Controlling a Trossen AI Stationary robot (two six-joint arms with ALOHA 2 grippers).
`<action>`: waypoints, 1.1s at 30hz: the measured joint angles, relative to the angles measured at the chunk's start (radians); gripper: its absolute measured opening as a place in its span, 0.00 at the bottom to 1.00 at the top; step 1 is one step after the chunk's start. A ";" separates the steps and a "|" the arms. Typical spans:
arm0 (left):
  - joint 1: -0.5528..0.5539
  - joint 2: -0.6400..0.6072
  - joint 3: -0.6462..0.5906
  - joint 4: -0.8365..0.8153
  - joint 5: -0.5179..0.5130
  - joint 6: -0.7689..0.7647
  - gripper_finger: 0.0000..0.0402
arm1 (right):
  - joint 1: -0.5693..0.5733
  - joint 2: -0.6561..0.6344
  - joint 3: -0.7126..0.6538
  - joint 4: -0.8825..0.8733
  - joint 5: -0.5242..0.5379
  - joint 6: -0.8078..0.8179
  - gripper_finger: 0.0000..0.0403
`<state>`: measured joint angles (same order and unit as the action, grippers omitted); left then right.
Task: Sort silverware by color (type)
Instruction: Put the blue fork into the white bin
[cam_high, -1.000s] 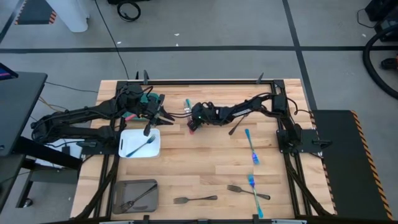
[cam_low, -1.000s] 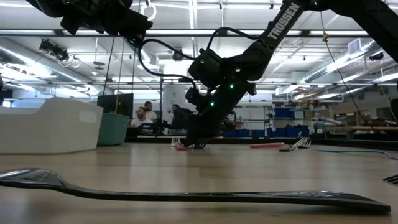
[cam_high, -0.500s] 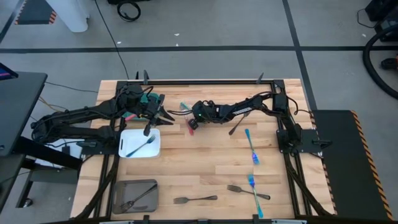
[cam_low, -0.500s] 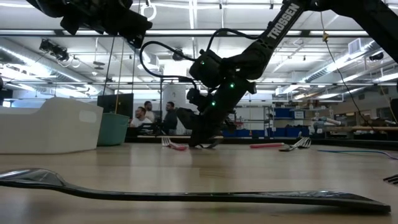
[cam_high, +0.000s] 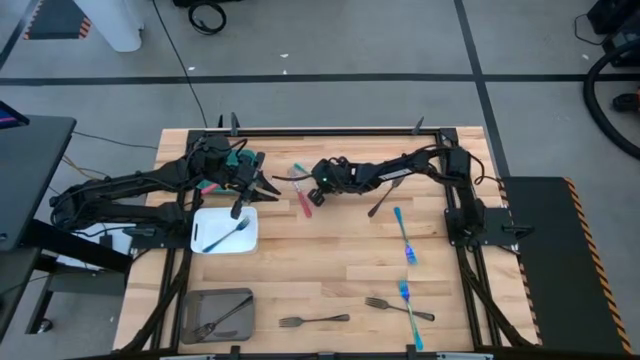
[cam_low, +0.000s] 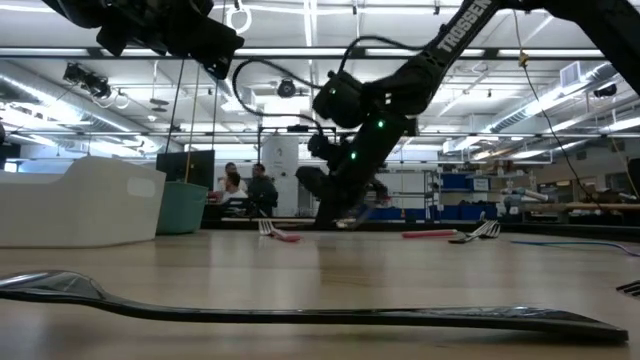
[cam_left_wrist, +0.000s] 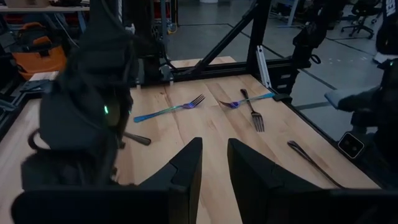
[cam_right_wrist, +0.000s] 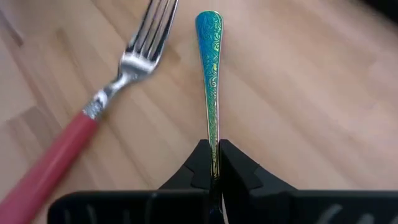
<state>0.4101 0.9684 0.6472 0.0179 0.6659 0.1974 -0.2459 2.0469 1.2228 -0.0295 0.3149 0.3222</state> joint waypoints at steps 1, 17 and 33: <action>0.000 0.000 0.000 -0.001 0.000 0.000 0.22 | 0.000 -0.017 0.000 -0.017 0.008 -0.010 0.05; 0.000 0.000 0.000 -0.005 -0.135 -0.002 0.22 | 0.033 -0.381 0.004 -0.341 0.225 -0.178 0.05; 0.000 0.226 0.002 0.375 -0.280 -0.220 0.22 | 0.263 -0.652 0.005 -0.262 0.406 -0.447 0.05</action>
<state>0.4103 1.1947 0.6487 0.3929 0.3858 -0.0227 0.0172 1.3945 1.2282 -0.2916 0.7211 -0.1250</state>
